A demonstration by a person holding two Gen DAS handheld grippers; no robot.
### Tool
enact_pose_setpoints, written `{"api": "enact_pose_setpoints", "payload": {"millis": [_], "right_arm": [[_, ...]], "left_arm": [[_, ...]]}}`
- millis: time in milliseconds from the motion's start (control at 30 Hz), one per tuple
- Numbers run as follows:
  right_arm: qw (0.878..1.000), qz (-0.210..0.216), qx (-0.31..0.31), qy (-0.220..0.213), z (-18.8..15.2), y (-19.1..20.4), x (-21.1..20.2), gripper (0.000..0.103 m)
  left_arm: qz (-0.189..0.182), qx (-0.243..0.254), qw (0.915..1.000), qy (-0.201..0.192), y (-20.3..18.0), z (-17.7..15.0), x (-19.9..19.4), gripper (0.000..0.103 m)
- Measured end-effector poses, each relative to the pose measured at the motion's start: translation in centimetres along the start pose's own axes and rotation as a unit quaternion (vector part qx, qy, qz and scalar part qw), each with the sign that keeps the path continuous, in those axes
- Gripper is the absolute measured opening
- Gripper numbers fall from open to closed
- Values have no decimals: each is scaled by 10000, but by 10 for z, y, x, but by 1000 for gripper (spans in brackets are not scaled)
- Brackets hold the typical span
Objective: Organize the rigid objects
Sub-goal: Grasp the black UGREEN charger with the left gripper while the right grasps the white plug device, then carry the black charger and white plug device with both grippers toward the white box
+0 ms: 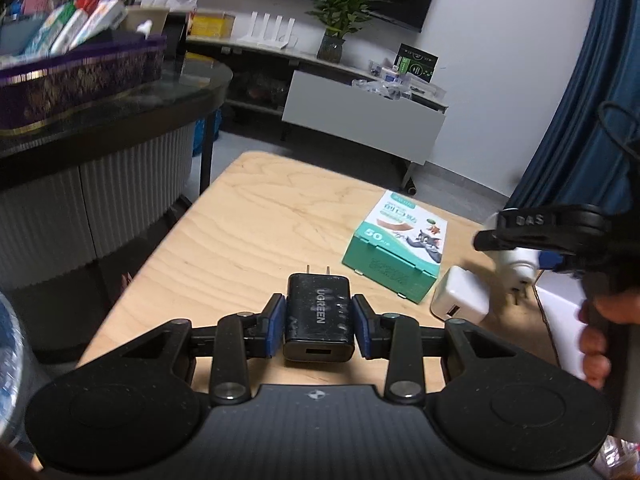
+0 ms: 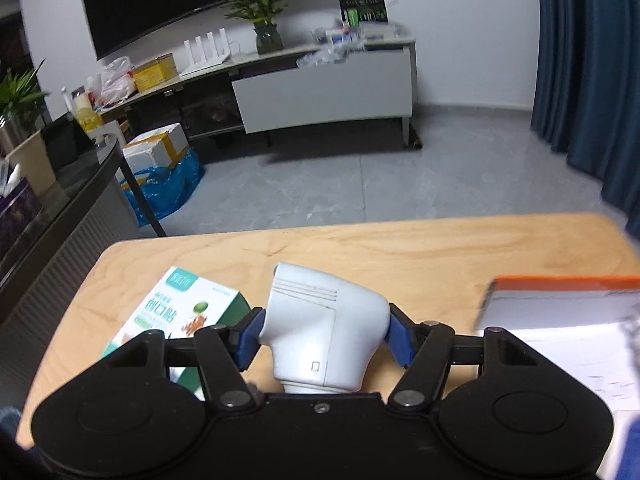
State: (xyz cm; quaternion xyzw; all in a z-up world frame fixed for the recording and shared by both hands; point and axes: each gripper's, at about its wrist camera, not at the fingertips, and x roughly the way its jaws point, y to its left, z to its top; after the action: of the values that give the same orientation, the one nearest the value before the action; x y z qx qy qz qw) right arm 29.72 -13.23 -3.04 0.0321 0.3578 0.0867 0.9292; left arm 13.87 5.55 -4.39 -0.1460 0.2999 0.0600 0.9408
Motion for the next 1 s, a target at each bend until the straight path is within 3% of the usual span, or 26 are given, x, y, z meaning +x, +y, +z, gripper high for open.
{"api": "enact_pose_setpoints", "payload": {"millis": [167,467,1000], "right_arm": [[9964,-119,-784,-288,-22,19,-55,76],[9964,11,-739,-422,-69,29,-126,76],[9951,-110,-508,-837,-102,11,-205,76]], "left_arm": [[-1,199,9997,-117,-9,1,-15,36],[-82,433,9986,-302,-31,-5,-56,36],[-370,671,9963,-400,-64,-21,-110,36]]}}
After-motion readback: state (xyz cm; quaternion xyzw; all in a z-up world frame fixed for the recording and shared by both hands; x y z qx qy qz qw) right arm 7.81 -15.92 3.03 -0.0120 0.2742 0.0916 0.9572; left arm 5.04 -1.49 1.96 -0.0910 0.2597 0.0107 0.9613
